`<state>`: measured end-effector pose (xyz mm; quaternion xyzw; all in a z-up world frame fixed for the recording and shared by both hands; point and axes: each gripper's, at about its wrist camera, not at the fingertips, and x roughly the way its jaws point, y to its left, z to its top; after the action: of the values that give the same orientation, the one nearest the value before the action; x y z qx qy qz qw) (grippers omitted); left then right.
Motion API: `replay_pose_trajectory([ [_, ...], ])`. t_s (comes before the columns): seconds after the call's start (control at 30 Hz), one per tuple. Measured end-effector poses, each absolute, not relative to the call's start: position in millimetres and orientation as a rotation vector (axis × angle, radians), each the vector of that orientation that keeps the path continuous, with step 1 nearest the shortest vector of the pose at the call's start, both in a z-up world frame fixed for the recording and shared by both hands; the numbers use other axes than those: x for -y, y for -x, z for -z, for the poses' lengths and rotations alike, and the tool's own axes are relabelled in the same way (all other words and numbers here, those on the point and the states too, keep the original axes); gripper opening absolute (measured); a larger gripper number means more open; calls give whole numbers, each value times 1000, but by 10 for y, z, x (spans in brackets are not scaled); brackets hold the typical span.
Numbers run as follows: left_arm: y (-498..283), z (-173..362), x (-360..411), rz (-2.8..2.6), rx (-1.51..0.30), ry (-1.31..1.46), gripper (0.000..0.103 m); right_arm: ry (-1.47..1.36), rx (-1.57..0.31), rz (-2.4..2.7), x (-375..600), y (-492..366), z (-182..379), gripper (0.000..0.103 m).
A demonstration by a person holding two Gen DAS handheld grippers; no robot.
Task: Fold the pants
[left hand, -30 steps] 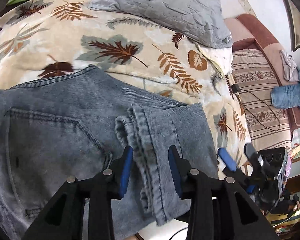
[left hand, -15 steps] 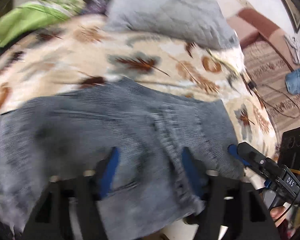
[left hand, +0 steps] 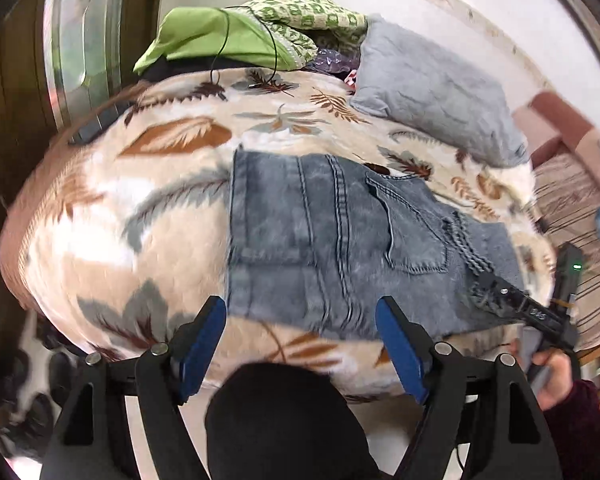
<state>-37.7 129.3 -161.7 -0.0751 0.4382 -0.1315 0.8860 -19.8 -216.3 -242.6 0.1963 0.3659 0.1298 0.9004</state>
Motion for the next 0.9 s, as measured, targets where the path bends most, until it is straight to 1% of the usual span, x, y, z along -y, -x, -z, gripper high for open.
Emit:
replay_pose_trajectory([
  [0.17, 377, 1791, -1435, 297, -946, 293, 78, -390, -754, -255, 2090, 163, 2323, 103],
  [0.33, 247, 1947, -1480, 293, -1001, 467, 78, -500, -606, -333, 2211, 249, 2147, 103],
  [0.5, 44, 1886, -1553, 246, -961, 495, 78, -517, -571, -396, 2139, 272, 2036, 103],
  [0.6, -71, 1976, -1581, 237, -1027, 556, 78, -515, -551, -431, 2071, 315, 1971, 103],
  [0.67, -83, 2018, -1597, 230, -1029, 575, 77, -519, -539, -448, 2041, 342, 1932, 103],
  [0.73, -119, 2041, -1617, 218, -1030, 571, 74, -512, -544, -455, 2011, 353, 1914, 103],
  [0.77, -151, 2064, -1627, 214, -1038, 575, 68, -511, -554, -463, 1992, 356, 1918, 103],
  [0.8, -179, 2095, -1629, 219, -1053, 585, 65, -509, -568, -462, 1968, 350, 1919, 103],
  [0.9, -262, 2171, -1612, 220, -1086, 578, 64, -510, -589, -463, 1945, 353, 1891, 103],
])
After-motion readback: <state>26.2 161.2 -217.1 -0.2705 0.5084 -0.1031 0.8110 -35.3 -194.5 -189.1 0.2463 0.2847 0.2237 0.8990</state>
